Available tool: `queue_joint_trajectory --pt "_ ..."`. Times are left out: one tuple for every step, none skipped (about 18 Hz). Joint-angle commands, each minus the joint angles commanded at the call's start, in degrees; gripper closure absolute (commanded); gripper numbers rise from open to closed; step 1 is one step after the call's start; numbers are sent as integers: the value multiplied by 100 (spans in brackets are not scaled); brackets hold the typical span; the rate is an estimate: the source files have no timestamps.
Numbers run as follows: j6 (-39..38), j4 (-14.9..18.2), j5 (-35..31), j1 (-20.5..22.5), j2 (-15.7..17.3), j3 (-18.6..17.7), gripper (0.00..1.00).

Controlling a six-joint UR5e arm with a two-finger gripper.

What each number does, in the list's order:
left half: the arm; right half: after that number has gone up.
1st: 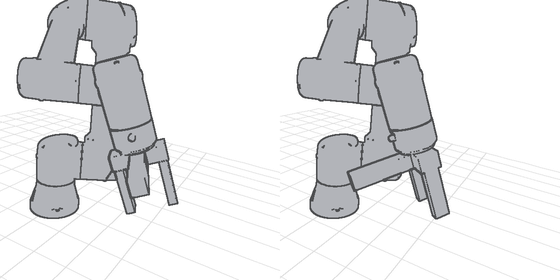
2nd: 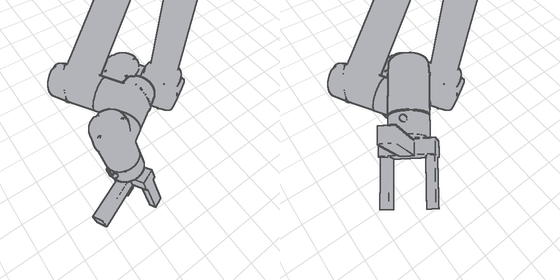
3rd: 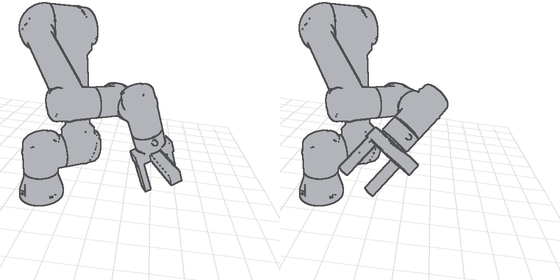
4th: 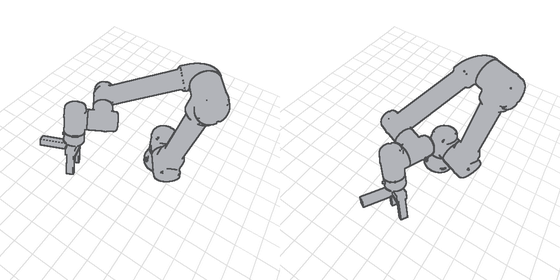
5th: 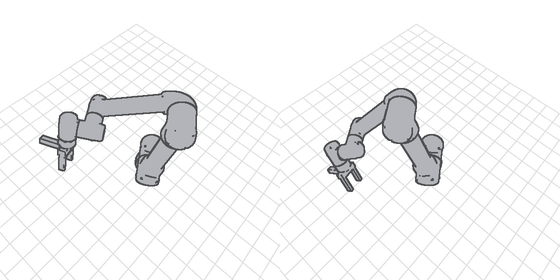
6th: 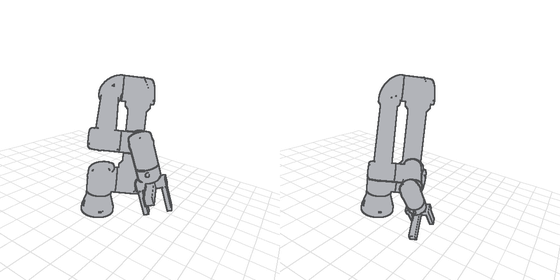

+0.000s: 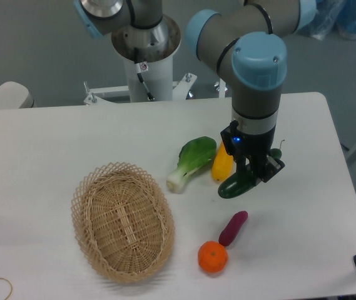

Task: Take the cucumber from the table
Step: 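Lift the held cucumber up off the table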

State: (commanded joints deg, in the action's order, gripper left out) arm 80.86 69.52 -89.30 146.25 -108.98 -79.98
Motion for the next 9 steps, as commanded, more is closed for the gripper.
queue_joint_trajectory --pt "-9 0 9 0 0 0 69" --pt "-9 0 9 0 0 0 69" --pt "-18 -9 9 0 0 0 69" --pt "-18 -9 18 0 0 0 69" --pt "-26 -9 26 9 0 9 69" --pt "-35 -9 26 9 0 9 69" --pt "-35 -9 26 9 0 9 69" --pt "-35 -9 26 9 0 9 69" --pt "-35 -9 35 17 9 9 69"
